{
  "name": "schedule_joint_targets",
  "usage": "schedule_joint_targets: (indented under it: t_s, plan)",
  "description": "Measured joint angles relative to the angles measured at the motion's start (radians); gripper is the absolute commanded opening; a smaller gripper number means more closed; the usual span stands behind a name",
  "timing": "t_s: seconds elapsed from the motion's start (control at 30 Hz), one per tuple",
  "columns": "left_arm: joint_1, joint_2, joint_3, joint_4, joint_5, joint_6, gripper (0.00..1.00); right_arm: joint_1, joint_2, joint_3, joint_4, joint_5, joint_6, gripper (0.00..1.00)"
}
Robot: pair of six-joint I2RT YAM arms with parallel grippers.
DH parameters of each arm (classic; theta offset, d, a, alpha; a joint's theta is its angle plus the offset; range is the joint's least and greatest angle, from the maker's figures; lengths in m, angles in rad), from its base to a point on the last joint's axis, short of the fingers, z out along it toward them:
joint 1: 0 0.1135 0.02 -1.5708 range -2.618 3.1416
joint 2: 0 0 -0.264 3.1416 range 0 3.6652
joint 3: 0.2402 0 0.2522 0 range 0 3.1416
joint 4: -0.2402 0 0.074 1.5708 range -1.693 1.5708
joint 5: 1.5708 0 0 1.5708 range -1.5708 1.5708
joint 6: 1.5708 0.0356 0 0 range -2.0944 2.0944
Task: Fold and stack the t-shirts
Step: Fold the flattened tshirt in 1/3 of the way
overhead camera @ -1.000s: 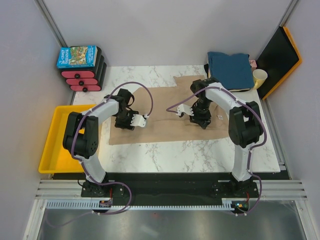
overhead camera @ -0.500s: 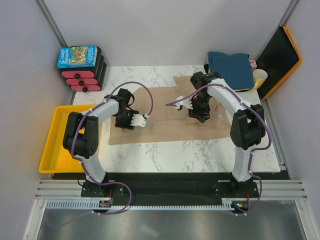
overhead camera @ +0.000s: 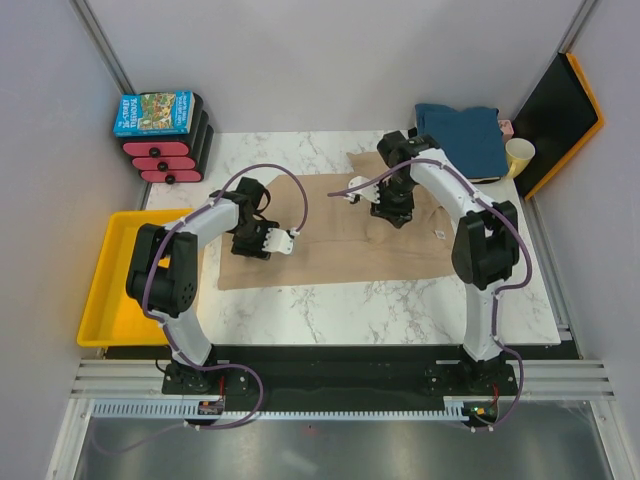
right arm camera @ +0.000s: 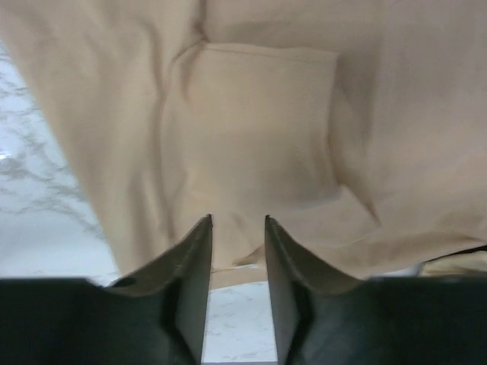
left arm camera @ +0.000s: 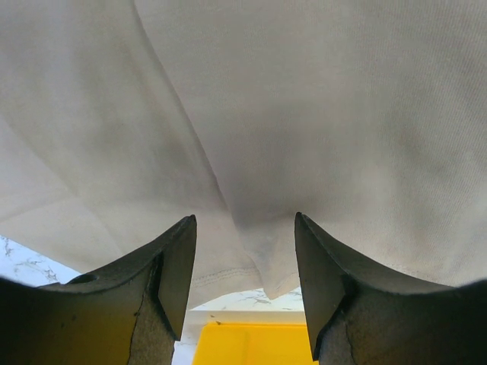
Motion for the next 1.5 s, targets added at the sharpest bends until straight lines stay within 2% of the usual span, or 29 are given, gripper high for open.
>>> schedule_joint_targets:
  t_s: [0.03, 0.13, 0.27, 0.77, 0.93, 1.17, 1.3, 1.5]
  plan:
    - [-0.001, 0.0, -0.004, 0.003, 0.0, -0.001, 0.61, -0.001, 0.014, 0.0, 0.032, 0.012, 0.016, 0.18]
    - [-0.002, 0.0, -0.022, 0.006, 0.0, -0.003, 0.61, -0.001, 0.037, -0.009, 0.155, 0.077, 0.074, 0.0]
    - [-0.002, 0.0, -0.035, 0.006, 0.0, -0.011, 0.61, -0.003, 0.055, -0.041, 0.323, 0.171, 0.126, 0.0]
    - [-0.002, -0.018, -0.053, 0.02, -0.002, -0.039, 0.61, -0.025, 0.051, -0.09, 0.675, 0.356, 0.275, 0.0]
    - [-0.002, -0.033, -0.056, 0.019, -0.002, -0.04, 0.61, -0.065, -0.035, -0.088, 0.552, 0.269, 0.229, 0.0]
    - [-0.003, -0.034, -0.056, 0.02, -0.001, -0.04, 0.61, -0.071, -0.044, -0.085, 0.167, 0.073, 0.093, 0.0]
    - [-0.013, -0.034, -0.054, 0.02, -0.001, -0.04, 0.61, -0.066, 0.021, -0.076, 0.093, 0.005, 0.084, 0.0]
    - [-0.015, -0.034, -0.048, 0.02, -0.002, -0.039, 0.61, -0.066, 0.126, -0.05, 0.084, -0.032, 0.085, 0.0]
